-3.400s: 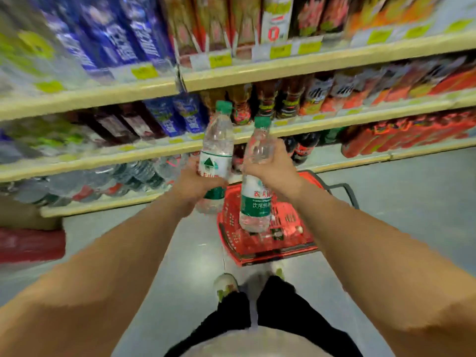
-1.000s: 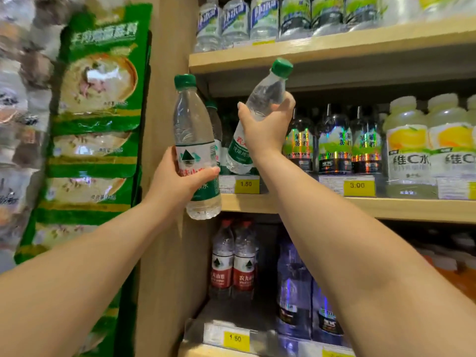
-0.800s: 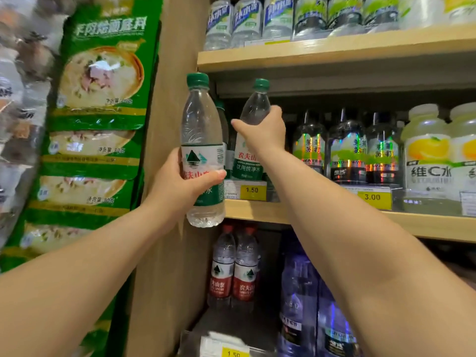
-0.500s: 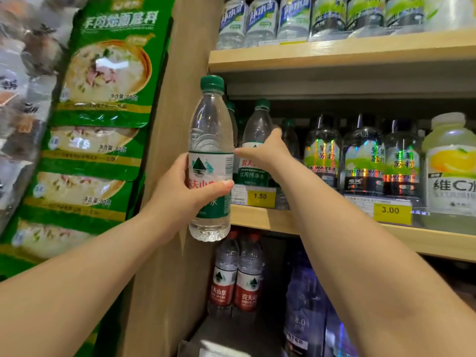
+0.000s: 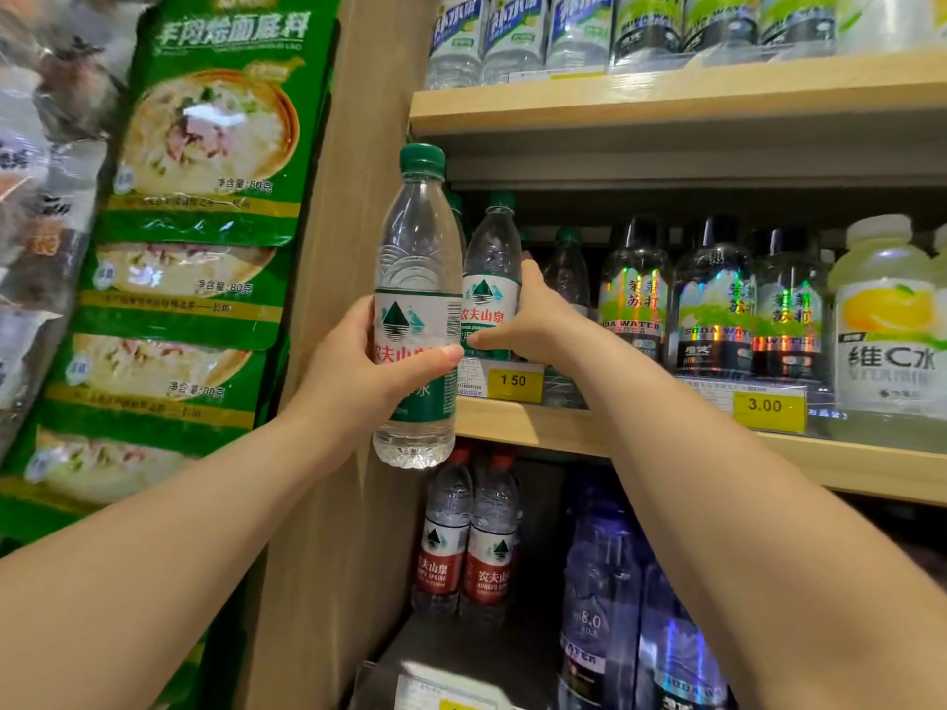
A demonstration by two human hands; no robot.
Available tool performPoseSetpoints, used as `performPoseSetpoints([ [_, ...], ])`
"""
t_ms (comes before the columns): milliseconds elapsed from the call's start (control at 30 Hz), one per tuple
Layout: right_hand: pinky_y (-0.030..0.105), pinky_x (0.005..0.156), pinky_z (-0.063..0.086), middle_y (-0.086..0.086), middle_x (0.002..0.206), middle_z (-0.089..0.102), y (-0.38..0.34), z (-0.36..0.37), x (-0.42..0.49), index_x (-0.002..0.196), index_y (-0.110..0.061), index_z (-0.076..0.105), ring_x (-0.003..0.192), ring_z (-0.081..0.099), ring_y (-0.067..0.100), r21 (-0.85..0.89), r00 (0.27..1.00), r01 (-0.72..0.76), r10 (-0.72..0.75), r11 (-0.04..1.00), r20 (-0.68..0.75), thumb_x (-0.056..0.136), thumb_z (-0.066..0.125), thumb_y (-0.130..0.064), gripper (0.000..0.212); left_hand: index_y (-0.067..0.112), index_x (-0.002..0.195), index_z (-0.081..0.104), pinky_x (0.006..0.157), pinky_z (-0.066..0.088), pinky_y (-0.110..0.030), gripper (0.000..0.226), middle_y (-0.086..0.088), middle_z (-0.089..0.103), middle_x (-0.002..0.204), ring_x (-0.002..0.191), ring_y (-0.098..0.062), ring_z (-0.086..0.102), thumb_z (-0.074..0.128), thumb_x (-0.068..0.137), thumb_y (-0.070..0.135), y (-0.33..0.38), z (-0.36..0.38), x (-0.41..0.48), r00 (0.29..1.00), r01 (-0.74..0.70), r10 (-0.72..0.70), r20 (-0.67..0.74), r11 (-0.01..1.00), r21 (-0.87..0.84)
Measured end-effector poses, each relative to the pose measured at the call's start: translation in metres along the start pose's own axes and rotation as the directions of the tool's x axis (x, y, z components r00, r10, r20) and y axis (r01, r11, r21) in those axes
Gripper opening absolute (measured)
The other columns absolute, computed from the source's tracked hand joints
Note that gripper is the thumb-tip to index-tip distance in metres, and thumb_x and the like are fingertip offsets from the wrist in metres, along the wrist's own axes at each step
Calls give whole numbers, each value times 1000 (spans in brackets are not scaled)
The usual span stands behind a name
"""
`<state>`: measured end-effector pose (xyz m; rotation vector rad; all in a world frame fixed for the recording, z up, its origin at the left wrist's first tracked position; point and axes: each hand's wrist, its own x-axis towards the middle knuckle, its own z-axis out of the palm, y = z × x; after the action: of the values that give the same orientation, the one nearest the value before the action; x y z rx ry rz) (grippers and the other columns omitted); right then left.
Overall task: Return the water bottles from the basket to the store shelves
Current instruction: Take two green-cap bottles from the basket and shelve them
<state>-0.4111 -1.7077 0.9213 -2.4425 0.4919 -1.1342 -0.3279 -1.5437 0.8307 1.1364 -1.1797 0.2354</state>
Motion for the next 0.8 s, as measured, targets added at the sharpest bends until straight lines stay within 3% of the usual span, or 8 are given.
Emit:
performPoseSetpoints([
  [167,36,82,55,-2,119,58,0,-6,-19,141,-19,28,102,60,16,-87,987,75,-86,993,-138,72,79,-36,87,25,122,55,76,58,-26,58,8,70,108,94,-4,69,81,70,29,5,6,-1,998,-23,21,-51,999,-31],
  [333,33,73,47,0,98,62,22,-43,-62,121,-17,53,91,58,20,-292,838,217,-331,931,-434,89,56,-27,34,23,120,54,83,58,-31,57,7,68,109,99,-8,68,83,71,32,25,31,22,971,-181,163,-175,979,-93],
  [433,34,73,46,1,92,61,38,-59,-77,111,-13,57,88,55,20,-388,775,212,-396,897,-492,87,55,-21,25,17,127,51,90,53,-46,71,-3,63,118,111,-23,61,81,71,48,41,54,44,884,-371,378,-275,925,79],
  [500,35,75,46,3,93,61,47,-64,-83,109,-12,57,88,54,21,-412,763,188,-397,891,-510,86,56,-20,24,13,130,48,91,53,-44,75,-5,61,121,113,-22,59,80,72,47,44,70,59,860,-407,420,-290,907,108],
  [600,35,76,43,6,93,61,60,-65,-90,108,-10,58,89,54,23,-422,769,153,-376,894,-517,84,57,-17,25,23,127,50,84,49,-11,69,13,59,116,99,4,55,81,70,46,51,90,70,910,-331,354,-215,934,133],
  [633,34,76,41,6,93,61,63,-63,-91,107,-9,58,88,54,23,-421,770,144,-368,896,-521,84,57,-17,25,25,125,52,78,45,-7,67,18,56,110,93,7,52,82,69,45,51,97,71,929,-284,312,-197,946,158],
  [733,34,73,40,4,91,62,65,-61,-93,106,-10,58,87,54,23,-398,765,138,-353,907,-538,84,56,-17,23,24,125,51,72,41,-10,69,15,57,107,96,-4,53,84,66,41,46,112,74,960,-173,213,-179,961,215],
  [800,37,75,44,3,90,62,65,-60,-93,106,-11,58,88,54,23,-392,777,143,-348,909,-525,85,54,-17,22,20,138,37,82,47,-17,88,5,59,123,109,-13,57,85,66,40,42,119,74,970,-134,180,-161,956,261],
])
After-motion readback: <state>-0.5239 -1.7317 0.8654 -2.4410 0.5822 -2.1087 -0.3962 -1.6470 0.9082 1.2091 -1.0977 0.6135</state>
